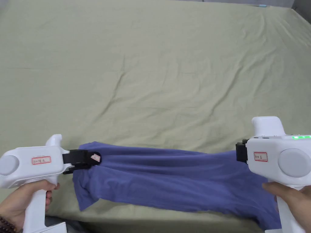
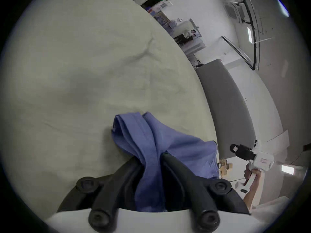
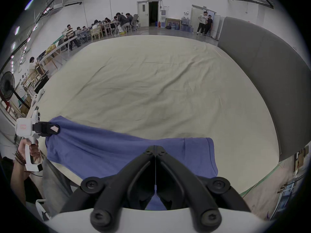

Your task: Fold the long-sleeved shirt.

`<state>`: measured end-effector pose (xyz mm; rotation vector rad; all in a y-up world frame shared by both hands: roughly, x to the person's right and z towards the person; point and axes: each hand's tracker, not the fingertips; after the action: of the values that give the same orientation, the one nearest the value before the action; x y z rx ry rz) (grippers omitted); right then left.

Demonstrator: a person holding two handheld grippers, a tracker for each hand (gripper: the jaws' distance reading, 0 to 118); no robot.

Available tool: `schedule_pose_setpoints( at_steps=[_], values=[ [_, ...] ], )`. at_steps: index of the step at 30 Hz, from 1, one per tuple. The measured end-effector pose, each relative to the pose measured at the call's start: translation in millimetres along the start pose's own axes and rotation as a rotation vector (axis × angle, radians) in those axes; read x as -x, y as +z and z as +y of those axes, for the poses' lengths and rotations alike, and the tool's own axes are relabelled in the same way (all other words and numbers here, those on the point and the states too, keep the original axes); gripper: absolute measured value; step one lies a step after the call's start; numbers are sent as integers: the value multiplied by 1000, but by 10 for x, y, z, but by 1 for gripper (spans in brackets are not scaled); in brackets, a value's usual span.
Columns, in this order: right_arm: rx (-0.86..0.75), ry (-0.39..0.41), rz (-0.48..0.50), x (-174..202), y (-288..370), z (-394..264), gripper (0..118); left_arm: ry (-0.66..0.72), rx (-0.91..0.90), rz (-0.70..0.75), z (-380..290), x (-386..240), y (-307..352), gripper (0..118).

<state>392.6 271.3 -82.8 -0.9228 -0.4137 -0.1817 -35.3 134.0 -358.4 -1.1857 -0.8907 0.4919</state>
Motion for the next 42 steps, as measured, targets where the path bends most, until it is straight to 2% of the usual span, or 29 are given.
schedule_pose_setpoints(
  at_steps=[4,9,11,14,16,17,20,23,27,30,32,35,36,37,38,39,40,42],
  values=[
    [-1,-4,5,5,-18,9,3,-34,-44,65,86,95,297,4],
    [2,3,18,31,-68,8,3,86,-161,211,261,393,864,4],
    [6,-3,24,34,-94,7,3,108,-156,200,313,444,967,4],
    [6,-4,33,30,-111,0,3,35,-100,176,268,143,927,4],
    [7,-8,37,21,-130,-2,3,20,-93,85,240,-123,851,4],
    [5,-11,38,15,-135,-3,3,35,-71,0,205,-280,781,4],
    [2,-20,50,-17,-135,-17,3,-35,-46,-157,82,-826,502,4],
    [-1,-14,49,-54,-118,-32,3,-59,1,-239,-61,-1383,108,4],
    [-11,-52,55,-185,-59,-45,3,-96,134,-249,-230,-1890,-631,4],
    [-19,-66,32,-295,12,-79,3,-62,236,-245,-445,-2107,-1202,4],
    [-28,-81,20,-394,59,-113,3,-106,287,-235,-569,-2186,-1520,4],
    [-31,-121,7,-546,105,-166,3,-92,330,-122,-673,-2095,-1921,9],
    [-34,-131,4,-591,126,-185,3,-89,326,-89,-687,-2045,-1978,13],
    [-38,-139,3,-629,144,-198,3,-81,323,-78,-686,-2004,-1994,28],
    [-42,-148,1,-665,158,-214,3,-83,331,-92,-719,-2019,-2010,70],
    [-42,-153,2,-691,163,-225,3,-51,343,-180,-732,-2022,-1962,112],
    [-39,-155,3,-708,163,-230,3,-41,340,-233,-725,-2058,-1895,118],
    [-36,-153,-1,-714,164,-241,3,-77,274,-205,-670,-2202,-1590,118]
  ],
)
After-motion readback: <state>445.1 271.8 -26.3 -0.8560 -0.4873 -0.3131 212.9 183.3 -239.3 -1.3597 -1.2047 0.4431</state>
